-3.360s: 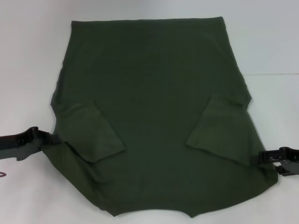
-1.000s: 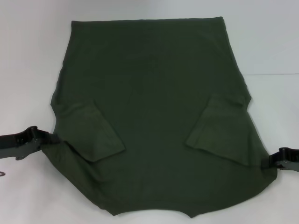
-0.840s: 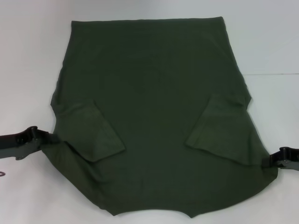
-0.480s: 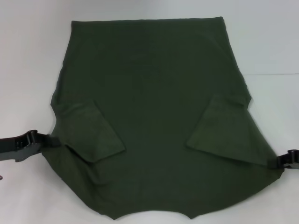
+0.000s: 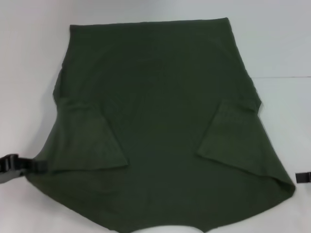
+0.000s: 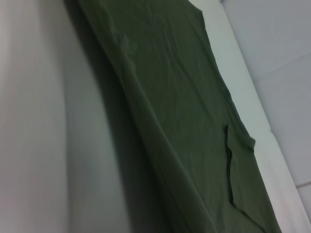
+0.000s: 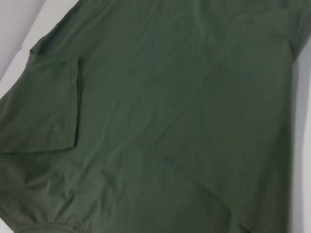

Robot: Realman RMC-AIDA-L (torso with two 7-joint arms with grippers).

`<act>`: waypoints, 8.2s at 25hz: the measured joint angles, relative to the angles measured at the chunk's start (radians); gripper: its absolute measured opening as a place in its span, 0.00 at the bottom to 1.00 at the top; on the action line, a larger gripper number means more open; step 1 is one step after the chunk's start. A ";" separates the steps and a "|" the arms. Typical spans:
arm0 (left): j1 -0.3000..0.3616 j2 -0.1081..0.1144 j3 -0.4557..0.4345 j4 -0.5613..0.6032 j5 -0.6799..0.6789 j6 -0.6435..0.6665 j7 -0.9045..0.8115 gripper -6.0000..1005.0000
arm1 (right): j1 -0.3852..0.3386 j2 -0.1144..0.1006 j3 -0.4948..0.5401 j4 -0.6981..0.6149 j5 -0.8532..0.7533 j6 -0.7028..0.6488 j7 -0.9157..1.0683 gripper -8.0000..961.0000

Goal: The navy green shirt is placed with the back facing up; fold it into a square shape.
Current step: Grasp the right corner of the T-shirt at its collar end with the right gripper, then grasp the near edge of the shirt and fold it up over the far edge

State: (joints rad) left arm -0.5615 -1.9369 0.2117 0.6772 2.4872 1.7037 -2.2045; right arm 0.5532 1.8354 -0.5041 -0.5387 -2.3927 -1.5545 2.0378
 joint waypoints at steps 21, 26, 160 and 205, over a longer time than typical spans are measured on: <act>-0.004 0.010 -0.016 -0.004 0.004 -0.025 -0.002 0.01 | 0.034 -0.026 0.020 0.006 -0.111 0.018 0.279 0.21; -0.005 0.010 -0.012 -0.008 0.003 -0.050 0.005 0.01 | 0.039 -0.018 0.001 0.026 -0.116 0.064 0.308 0.37; 0.025 0.034 -0.018 0.020 -0.001 0.160 0.100 0.03 | -0.010 0.005 0.027 -0.055 -0.091 -0.162 -0.035 0.02; -0.251 -0.103 -0.103 -0.314 -0.555 -0.804 0.587 0.04 | 0.261 0.181 0.206 0.142 0.513 0.803 -0.468 0.03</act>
State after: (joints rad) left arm -0.8122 -2.0402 0.1084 0.3632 1.9326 0.8997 -1.6172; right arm 0.8140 2.0166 -0.2979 -0.3971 -1.8793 -0.7511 1.5700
